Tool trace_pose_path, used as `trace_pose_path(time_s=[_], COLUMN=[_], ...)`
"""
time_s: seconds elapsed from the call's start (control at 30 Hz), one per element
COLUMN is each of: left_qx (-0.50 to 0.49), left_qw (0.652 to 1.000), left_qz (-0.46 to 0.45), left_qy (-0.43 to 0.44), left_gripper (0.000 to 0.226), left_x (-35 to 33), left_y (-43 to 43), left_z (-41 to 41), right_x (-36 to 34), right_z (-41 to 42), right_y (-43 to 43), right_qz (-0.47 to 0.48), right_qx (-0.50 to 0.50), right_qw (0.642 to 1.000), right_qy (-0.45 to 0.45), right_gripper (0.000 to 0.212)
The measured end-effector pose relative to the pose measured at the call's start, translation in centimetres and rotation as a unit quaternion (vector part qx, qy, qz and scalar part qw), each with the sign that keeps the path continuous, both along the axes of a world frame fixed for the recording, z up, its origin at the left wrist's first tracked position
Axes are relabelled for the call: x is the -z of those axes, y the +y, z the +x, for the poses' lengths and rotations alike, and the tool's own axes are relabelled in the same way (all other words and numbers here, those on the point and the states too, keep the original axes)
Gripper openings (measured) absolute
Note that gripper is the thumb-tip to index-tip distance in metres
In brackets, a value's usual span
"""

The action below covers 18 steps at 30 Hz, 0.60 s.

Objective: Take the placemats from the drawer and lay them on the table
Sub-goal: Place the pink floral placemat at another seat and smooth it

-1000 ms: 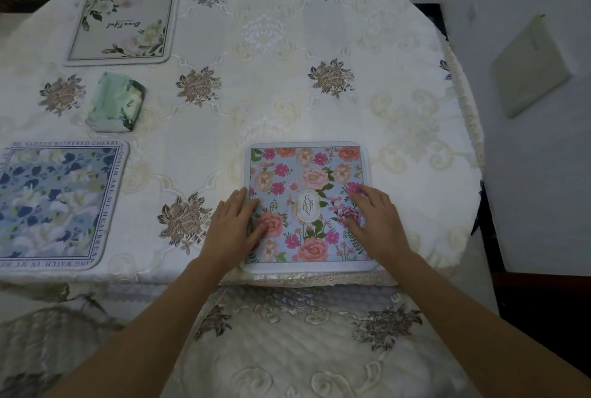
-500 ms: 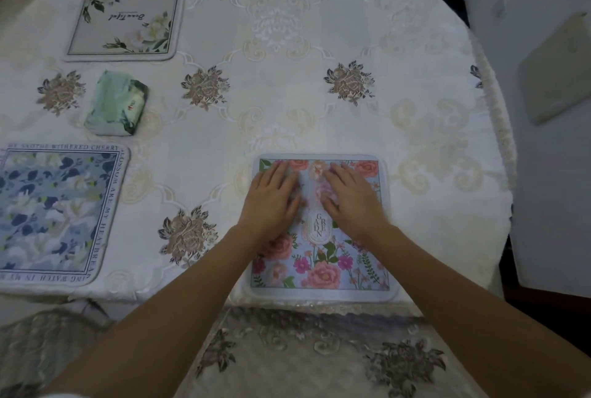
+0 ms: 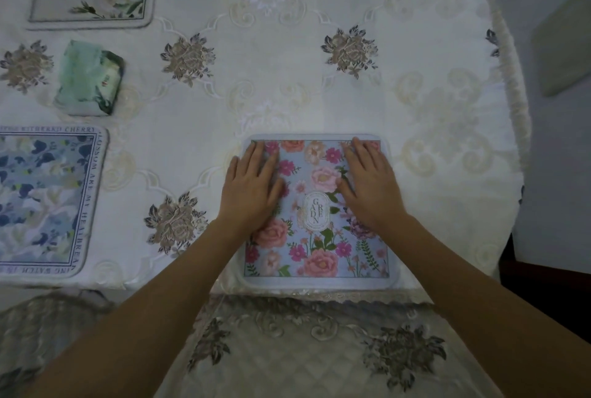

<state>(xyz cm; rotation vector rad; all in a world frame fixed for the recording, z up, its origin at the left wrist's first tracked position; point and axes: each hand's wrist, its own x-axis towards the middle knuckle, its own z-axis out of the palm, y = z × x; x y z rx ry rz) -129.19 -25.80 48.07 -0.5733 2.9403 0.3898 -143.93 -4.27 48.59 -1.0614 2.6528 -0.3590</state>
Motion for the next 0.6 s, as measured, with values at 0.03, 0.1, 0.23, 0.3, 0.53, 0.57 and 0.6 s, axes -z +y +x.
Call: trace_pose_path(time_s=[0.03,0.1,0.23,0.3,0.53,0.57,0.6], left_qx=[-0.001,0.007,0.068,0.086,0.058,0.051,0.04], left_qw=[1.0,1.0,0.997,0.996,0.998,0.999,0.999], left_qz=[-0.003,0.001,0.016,0.003,0.002,0.003,0.006], left_qy=[-0.002,-0.002,0.015,-0.003,-0.015,-0.019,-0.02], left_gripper=[0.066,0.067,0.062,0.062,0.062,0.062,0.062], left_x=[-0.1,-0.4,-0.8,-0.7,-0.3,-0.2,-0.2], left_y=[0.1,0.6,2.2,2.6,0.3,-0.3,-0.9], left_z=[-0.1,-1.0,-3.7,-4.2,-2.2,-1.9,-1.6], right_x=[0.0,-0.1,-0.1,0.0,0.2,0.2,0.1], right_z=[0.0,0.0,0.4,0.5,-1.4,-1.7,-1.9], right_y=[-0.2,-1.2,-4.0,-4.5,-1.1,-0.4,0.1], right_qz=[-0.002,-0.003,-0.001,0.004,0.007,0.007,0.008], right_qx=[0.004,0.002,-0.055,-0.069,-0.037,-0.033,-0.025], right_qw=[1.0,1.0,0.998,0.998,0.999,0.999,1.0], right_qy=[-0.002,-0.006,-0.002,-0.01,-0.009,-0.006,-0.004], right_gripper=[0.062,0.061,0.058,0.058,0.06,0.06,0.059])
